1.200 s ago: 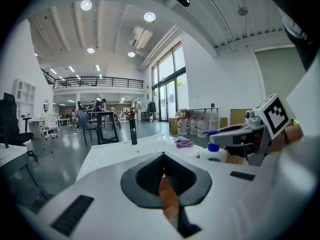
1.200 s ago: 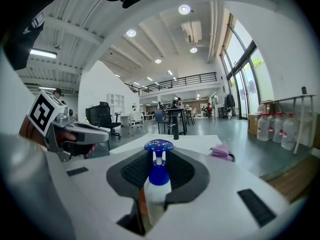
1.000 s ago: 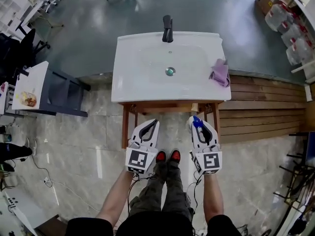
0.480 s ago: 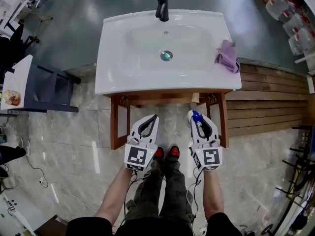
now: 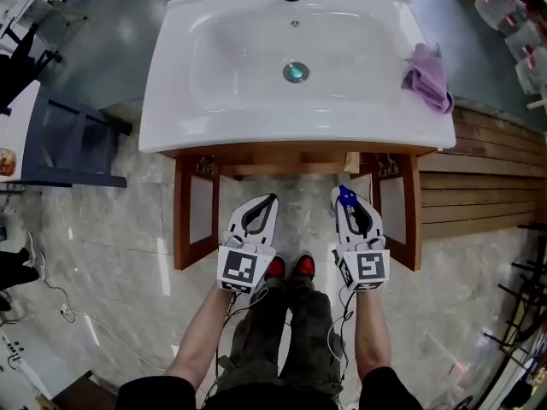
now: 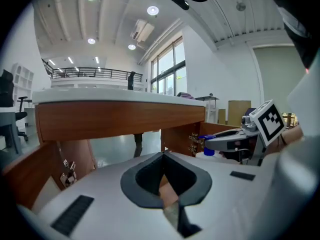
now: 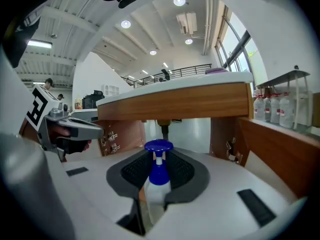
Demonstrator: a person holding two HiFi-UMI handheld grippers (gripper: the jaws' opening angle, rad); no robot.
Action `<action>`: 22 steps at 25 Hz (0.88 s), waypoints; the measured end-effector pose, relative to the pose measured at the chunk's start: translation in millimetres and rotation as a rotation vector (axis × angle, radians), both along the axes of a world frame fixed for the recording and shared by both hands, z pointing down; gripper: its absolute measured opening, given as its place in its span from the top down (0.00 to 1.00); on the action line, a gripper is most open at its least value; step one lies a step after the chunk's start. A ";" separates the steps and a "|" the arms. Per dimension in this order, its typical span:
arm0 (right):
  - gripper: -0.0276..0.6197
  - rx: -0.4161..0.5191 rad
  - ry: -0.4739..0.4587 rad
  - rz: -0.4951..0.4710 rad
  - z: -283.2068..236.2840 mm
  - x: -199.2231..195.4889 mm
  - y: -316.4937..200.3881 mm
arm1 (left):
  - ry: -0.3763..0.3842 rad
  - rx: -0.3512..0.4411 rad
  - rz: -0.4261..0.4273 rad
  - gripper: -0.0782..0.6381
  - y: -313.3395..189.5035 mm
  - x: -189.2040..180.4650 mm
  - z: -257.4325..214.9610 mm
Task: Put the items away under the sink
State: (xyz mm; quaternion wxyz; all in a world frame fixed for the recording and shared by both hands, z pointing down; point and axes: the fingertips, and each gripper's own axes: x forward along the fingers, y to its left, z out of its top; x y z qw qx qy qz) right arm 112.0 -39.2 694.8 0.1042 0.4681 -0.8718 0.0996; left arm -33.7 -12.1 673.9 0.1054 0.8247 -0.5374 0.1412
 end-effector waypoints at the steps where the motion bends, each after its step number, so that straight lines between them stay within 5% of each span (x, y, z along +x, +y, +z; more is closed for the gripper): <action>1: 0.81 -0.001 -0.001 -0.001 7.9 -1.9 -2.2 | 0.000 -0.002 -0.003 0.88 -1.0 -1.7 7.8; 22: 0.81 0.064 -0.007 -0.024 69.7 -38.4 -106.2 | -0.006 0.014 -0.050 0.88 -51.9 -29.9 80.3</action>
